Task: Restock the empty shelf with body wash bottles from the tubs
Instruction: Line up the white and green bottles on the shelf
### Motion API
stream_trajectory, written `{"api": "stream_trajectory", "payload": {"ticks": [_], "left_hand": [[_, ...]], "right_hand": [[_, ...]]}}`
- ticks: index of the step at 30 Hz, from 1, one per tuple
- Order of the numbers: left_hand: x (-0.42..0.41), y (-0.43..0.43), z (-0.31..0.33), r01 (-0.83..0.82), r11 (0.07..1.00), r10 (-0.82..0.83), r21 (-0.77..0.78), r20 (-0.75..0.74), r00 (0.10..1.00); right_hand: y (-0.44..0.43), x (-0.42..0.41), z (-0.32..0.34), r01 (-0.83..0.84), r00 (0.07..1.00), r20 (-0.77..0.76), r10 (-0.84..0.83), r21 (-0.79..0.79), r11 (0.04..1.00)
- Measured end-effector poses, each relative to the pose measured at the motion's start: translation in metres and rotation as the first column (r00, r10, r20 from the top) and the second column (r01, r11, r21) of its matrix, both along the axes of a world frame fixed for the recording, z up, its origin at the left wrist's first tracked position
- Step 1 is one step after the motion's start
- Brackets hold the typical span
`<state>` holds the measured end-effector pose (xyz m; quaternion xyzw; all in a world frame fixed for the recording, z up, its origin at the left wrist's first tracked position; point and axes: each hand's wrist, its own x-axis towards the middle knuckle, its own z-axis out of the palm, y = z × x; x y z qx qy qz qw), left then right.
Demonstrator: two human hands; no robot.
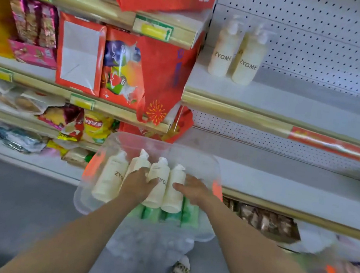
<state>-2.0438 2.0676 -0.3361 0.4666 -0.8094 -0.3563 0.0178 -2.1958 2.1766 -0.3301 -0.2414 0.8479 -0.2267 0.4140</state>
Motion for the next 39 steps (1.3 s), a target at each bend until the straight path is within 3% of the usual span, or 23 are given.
{"api": "stream_trajectory", "payload": {"ticks": [5, 12, 15, 20, 30, 36, 39], "left_hand": [[-0.019, 0.008, -0.009, -0.026, 0.999, 0.03, -0.034, 0.122, 0.992], [-0.04, -0.008, -0.006, -0.017, 0.998, 0.005, 0.056, 0.207, 0.978], [-0.048, -0.018, -0.006, -0.06, 0.975, 0.02, 0.215, 0.182, 0.983], [-0.049, -0.016, -0.023, -0.157, 0.749, 0.219, 0.644, -0.016, 0.976], [-0.036, -0.012, -0.012, -0.16, 0.376, 0.509, 0.913, -0.06, 0.859], [-0.022, -0.011, 0.004, -0.054, 0.261, 0.623, 0.964, -0.126, 0.772], [-0.024, -0.01, 0.025, 0.029, 0.302, 0.637, 0.953, -0.224, 0.737]], "right_hand": [[0.002, -0.001, -0.018, 0.229, 0.901, 0.383, -0.202, -0.026, 0.973], [-0.01, -0.024, -0.04, 0.268, 0.868, 0.436, -0.237, -0.009, 0.963], [-0.012, -0.037, -0.038, 0.272, 0.846, 0.476, -0.239, 0.0, 0.962], [-0.003, -0.054, -0.038, 0.338, 0.681, 0.658, -0.322, 0.107, 0.935], [0.006, -0.044, -0.031, 0.424, 0.526, 0.804, -0.278, 0.035, 0.905], [0.023, -0.047, 0.0, 0.525, 0.438, 0.878, -0.192, -0.076, 0.848], [0.028, -0.047, 0.015, 0.604, 0.397, 0.904, -0.158, -0.129, 0.786]]}}
